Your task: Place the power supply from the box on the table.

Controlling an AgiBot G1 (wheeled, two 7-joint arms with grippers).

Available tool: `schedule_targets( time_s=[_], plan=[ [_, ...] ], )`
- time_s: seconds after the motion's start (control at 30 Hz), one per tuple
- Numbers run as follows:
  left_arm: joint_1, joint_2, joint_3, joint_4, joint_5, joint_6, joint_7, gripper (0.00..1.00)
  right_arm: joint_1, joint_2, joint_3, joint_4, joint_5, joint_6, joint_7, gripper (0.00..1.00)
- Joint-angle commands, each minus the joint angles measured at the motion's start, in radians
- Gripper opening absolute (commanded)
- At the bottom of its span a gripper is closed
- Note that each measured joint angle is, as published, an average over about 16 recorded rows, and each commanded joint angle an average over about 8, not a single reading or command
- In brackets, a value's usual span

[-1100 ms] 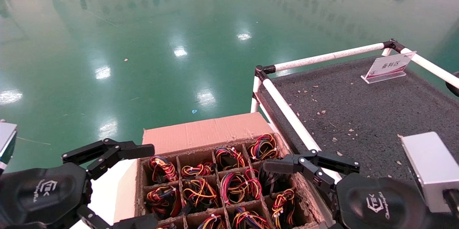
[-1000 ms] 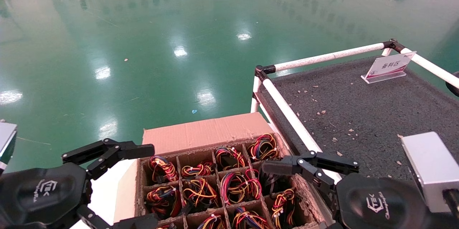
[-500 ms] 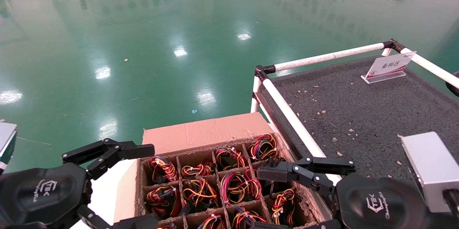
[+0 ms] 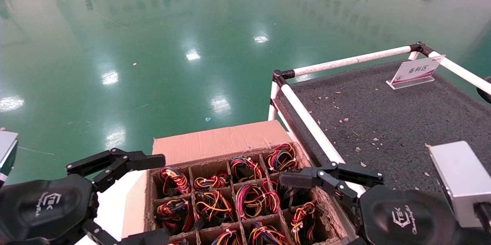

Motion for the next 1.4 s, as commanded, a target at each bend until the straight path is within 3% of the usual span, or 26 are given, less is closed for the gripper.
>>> schedule_targets(
  time_s=[0.03,0.2,0.27,1.4],
  plan=[
    [0.000,0.000,0.000,0.000,0.000,0.000,0.000,0.73,0.000,0.000,0.000,0.000,0.000,0.000,0.000,1.00],
    [0.000,0.000,0.000,0.000,0.000,0.000,0.000,0.10,0.000,0.000,0.000,0.000,0.000,0.000,0.000,1.00],
    [0.000,0.000,0.000,0.000,0.000,0.000,0.000,0.00,0.000,0.000,0.000,0.000,0.000,0.000,0.000,1.00],
    [0.000,0.000,0.000,0.000,0.000,0.000,0.000,0.00,0.000,0.000,0.000,0.000,0.000,0.000,0.000,1.00]
  ],
)
